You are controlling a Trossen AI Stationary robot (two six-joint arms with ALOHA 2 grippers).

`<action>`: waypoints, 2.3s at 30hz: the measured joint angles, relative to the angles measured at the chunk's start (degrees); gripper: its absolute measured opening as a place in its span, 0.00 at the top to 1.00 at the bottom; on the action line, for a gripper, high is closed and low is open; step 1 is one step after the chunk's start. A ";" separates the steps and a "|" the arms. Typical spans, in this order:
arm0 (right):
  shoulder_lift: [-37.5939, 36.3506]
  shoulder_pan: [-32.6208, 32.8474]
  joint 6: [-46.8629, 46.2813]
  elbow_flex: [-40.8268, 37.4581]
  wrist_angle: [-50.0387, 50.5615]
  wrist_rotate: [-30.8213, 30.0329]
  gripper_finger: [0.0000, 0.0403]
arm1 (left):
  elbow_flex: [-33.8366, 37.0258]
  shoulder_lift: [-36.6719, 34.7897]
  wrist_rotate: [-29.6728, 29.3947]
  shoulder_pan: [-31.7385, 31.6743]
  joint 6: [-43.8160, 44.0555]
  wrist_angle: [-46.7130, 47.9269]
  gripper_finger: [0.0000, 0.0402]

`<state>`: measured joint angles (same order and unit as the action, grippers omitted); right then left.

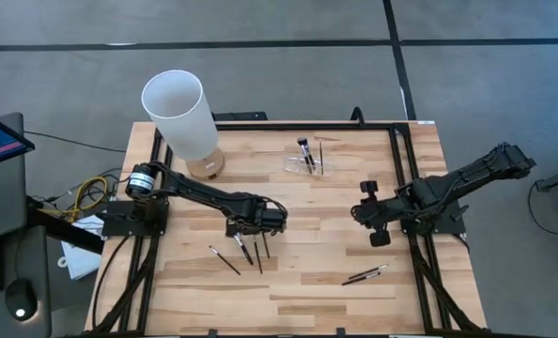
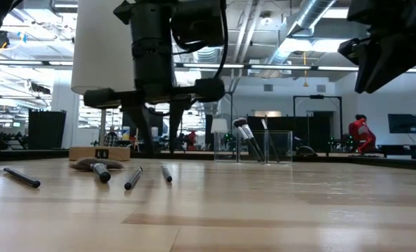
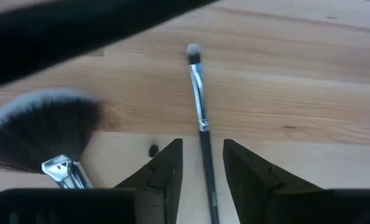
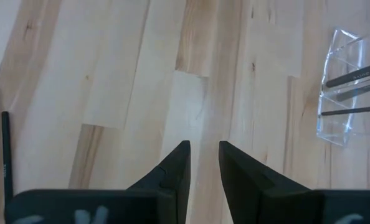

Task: Put items in baskets/containers
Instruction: Put the black eyeshadow brush into the transparent organizer

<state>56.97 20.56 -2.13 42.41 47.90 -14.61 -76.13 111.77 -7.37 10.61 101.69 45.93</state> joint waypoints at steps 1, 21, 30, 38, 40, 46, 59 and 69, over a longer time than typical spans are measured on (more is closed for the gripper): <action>0.00 0.08 0.02 0.00 0.01 -0.08 0.81 | 0.43 0.00 0.04 0.00 0.45 -0.11 0.72; 0.00 0.06 -0.44 0.00 -0.02 -0.30 0.81 | 2.39 0.15 -1.80 0.00 0.74 -4.02 0.72; 0.00 0.06 -0.88 0.00 -0.19 -0.06 0.81 | 2.45 0.52 -1.99 -0.09 0.65 -4.01 0.73; 0.00 0.06 -0.90 0.00 -0.20 0.27 0.81 | 2.45 0.81 -2.25 -0.09 0.69 -4.03 0.83; 0.00 0.06 -0.90 0.00 -0.20 0.82 0.81 | 2.44 0.81 -2.26 -0.09 0.77 -4.05 0.84; 0.00 0.06 -0.94 0.00 -0.39 1.25 0.81 | 2.39 1.19 -2.44 -0.13 0.80 -4.32 0.87; 0.02 0.06 -0.87 -0.17 -0.68 1.79 0.81 | 2.61 2.10 -1.35 -0.20 -0.56 -4.84 0.87; 0.02 0.06 -0.44 -0.22 -0.79 2.67 0.81 | 2.66 2.14 -1.36 -0.17 -2.35 -4.76 0.96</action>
<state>56.99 20.62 -2.57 42.19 47.11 -11.94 -73.47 113.91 -8.73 10.44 99.34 41.17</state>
